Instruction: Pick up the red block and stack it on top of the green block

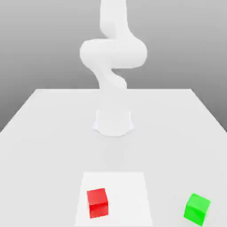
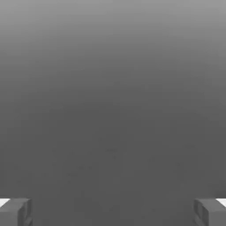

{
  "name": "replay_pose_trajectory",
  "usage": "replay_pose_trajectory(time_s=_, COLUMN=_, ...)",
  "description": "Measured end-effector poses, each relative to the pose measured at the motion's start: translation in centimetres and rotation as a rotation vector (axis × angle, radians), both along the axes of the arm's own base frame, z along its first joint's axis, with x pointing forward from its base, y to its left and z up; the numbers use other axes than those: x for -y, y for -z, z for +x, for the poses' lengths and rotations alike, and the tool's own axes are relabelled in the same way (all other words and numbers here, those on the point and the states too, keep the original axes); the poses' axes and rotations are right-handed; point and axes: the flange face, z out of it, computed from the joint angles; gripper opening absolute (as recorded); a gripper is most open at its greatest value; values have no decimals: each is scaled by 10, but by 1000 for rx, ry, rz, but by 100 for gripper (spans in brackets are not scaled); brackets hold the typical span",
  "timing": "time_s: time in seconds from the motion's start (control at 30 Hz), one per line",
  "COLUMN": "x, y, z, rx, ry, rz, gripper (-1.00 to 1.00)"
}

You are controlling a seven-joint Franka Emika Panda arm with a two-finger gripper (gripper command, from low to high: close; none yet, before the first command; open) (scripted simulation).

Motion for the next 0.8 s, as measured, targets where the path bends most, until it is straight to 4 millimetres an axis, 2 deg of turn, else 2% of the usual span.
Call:
replay_pose_trajectory(time_s=0.1, x=6, y=56, z=37, rx=-95, ry=-31, rz=-8, gripper=0)
replay_pose_trajectory(time_s=0.2, x=10, y=113, z=65, rx=-186, ry=-59, rz=-17, gripper=0)
replay_pose_trajectory(time_s=0.4, x=18, y=233, z=96, rx=-367, ry=-113, rz=-37, gripper=0)
replay_pose_trajectory(time_s=0.57, x=26, y=333, z=98, rx=-517, ry=-156, rz=-59, gripper=0)
replay_pose_trajectory(time_s=0.73, x=35, y=429, z=79, rx=-667, ry=-196, rz=-85, gripper=0)
replay_pose_trajectory(time_s=0.8, x=37, y=460, z=72, rx=-706, ry=-209, rz=-93, gripper=0)
